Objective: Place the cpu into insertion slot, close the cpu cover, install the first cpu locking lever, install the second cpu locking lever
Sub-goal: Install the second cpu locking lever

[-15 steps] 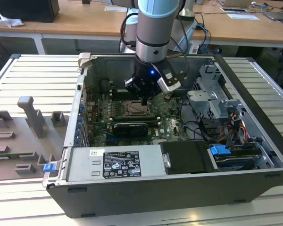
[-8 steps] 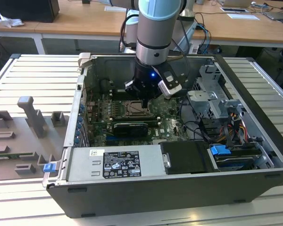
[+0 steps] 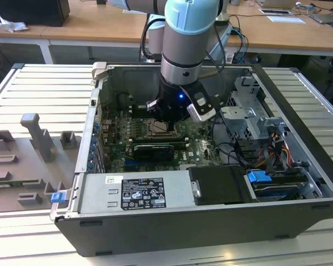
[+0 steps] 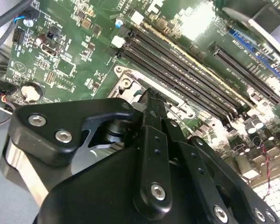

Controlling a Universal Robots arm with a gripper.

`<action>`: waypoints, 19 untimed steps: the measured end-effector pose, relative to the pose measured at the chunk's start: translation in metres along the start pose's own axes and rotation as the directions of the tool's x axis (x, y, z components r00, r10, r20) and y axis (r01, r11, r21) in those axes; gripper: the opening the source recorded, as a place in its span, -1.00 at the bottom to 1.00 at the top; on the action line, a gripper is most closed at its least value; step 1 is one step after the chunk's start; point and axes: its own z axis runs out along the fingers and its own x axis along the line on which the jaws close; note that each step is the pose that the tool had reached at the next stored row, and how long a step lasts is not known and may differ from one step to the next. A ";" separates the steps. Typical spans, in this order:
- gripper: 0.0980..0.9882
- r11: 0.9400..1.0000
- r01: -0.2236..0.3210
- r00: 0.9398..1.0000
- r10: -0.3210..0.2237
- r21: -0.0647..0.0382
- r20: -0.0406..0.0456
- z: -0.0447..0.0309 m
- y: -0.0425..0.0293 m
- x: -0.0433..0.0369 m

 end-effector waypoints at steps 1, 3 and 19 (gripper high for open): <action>-0.98 1.000 0.000 1.000 0.000 -0.001 0.000 -0.0002 -0.0013 0.0002; -0.98 1.000 0.000 1.000 0.000 -0.004 0.000 -0.0005 -0.0035 0.0008; -0.98 1.000 0.000 1.000 0.000 -0.027 0.002 0.0003 -0.0052 0.0235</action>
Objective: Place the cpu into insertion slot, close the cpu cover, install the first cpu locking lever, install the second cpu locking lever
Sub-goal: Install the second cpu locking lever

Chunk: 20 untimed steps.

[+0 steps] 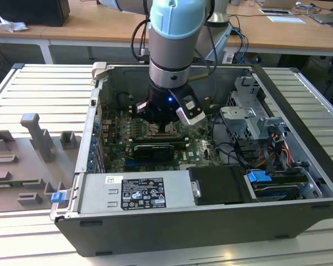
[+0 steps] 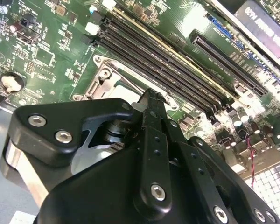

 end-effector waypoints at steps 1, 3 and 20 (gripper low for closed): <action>-0.98 1.000 0.000 1.000 0.000 0.000 0.000 0.0002 0.0000 0.0018; -0.98 1.000 0.000 1.000 0.000 -0.001 0.000 0.0011 -0.0001 0.0044; -0.98 0.998 0.017 1.000 -0.017 -0.062 0.002 0.0074 -0.0154 0.0223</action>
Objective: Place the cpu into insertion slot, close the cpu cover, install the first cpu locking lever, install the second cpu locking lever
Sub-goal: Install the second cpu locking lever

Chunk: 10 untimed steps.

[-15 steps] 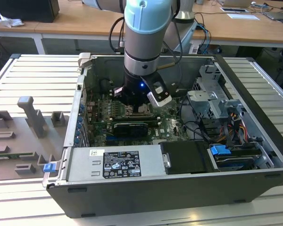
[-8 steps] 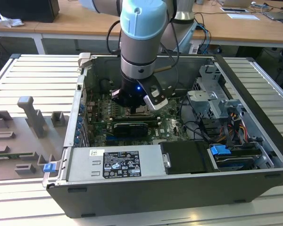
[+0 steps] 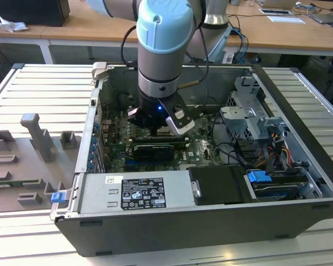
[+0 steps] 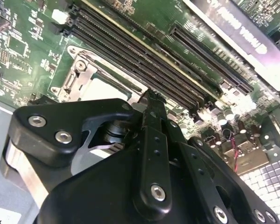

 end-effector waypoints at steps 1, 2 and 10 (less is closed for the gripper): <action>-0.98 1.000 0.006 1.000 -0.006 -0.012 0.000 0.0003 -0.0009 0.0021; -0.98 1.000 0.012 1.000 -0.012 -0.025 -0.001 0.0016 -0.0011 0.0043; -0.98 0.998 0.024 1.000 -0.024 -0.053 0.000 0.0094 -0.0025 0.0100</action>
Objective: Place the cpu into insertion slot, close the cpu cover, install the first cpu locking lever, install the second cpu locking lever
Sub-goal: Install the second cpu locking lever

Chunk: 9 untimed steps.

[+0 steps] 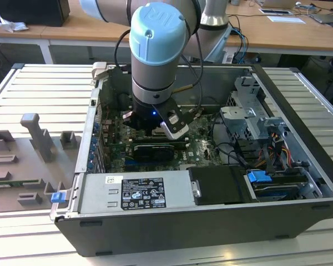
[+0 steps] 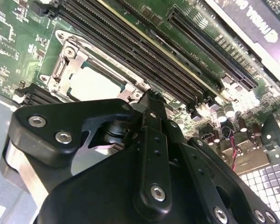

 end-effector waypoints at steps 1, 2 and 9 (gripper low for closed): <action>-0.98 1.000 0.000 1.000 0.000 -0.001 0.000 0.0003 -0.0001 0.0001; -0.98 1.000 0.000 1.000 0.000 -0.002 0.000 0.0007 -0.0002 0.0001; -0.98 1.000 0.002 1.000 -0.002 -0.013 0.001 0.0071 -0.0021 0.0033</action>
